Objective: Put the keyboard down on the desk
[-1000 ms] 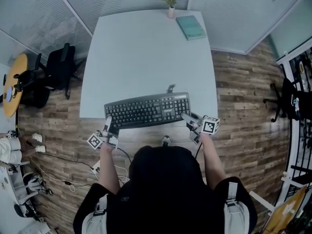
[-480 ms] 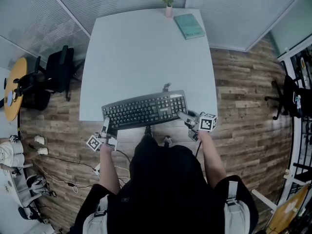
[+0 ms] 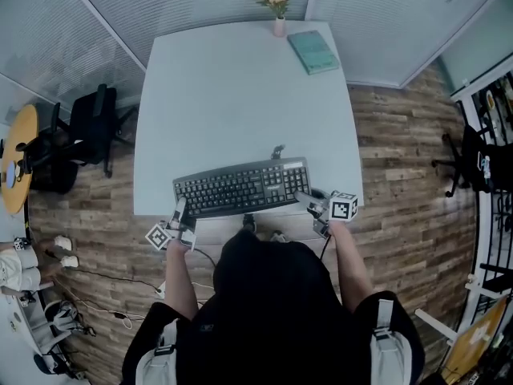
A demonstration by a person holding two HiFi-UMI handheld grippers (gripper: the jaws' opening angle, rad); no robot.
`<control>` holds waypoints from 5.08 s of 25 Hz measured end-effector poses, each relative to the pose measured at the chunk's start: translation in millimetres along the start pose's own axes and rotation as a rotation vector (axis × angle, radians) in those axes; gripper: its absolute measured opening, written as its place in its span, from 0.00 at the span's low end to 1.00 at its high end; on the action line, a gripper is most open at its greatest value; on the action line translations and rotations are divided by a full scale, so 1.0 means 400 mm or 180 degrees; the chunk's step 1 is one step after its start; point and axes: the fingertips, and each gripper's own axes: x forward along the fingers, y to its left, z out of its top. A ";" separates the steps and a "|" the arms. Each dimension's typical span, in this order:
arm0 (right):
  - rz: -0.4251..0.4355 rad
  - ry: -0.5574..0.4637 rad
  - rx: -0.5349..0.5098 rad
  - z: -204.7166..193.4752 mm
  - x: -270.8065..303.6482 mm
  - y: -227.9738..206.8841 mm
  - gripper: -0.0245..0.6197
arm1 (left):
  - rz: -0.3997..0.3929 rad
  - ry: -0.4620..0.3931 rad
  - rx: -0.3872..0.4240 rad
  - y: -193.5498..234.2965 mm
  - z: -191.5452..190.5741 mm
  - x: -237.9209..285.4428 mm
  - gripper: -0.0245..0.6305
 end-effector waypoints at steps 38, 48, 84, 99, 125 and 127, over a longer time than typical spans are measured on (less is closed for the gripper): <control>-0.0254 0.0073 0.0393 -0.120 -0.025 -0.091 0.30 | 0.0648 0.0381 0.0238 0.063 -0.075 0.005 0.23; -0.0301 0.0068 0.0516 -0.146 -0.032 -0.089 0.30 | 0.0871 0.0459 0.0331 0.078 -0.086 -0.024 0.23; -0.1870 0.0400 -0.0544 -0.156 -0.050 -0.208 0.46 | 0.1858 0.1159 0.1745 0.186 -0.077 0.008 0.31; -0.1831 0.0421 -0.1464 -0.063 -0.052 -0.182 0.35 | 0.1916 0.1195 0.3011 0.110 -0.043 0.045 0.23; -0.1368 0.0244 -0.2302 0.143 0.138 -0.093 0.04 | 0.1214 0.1482 0.3705 -0.010 -0.072 0.282 0.05; -0.1358 0.0268 -0.2326 0.145 0.136 -0.095 0.04 | 0.1228 0.1491 0.3701 -0.009 -0.076 0.276 0.05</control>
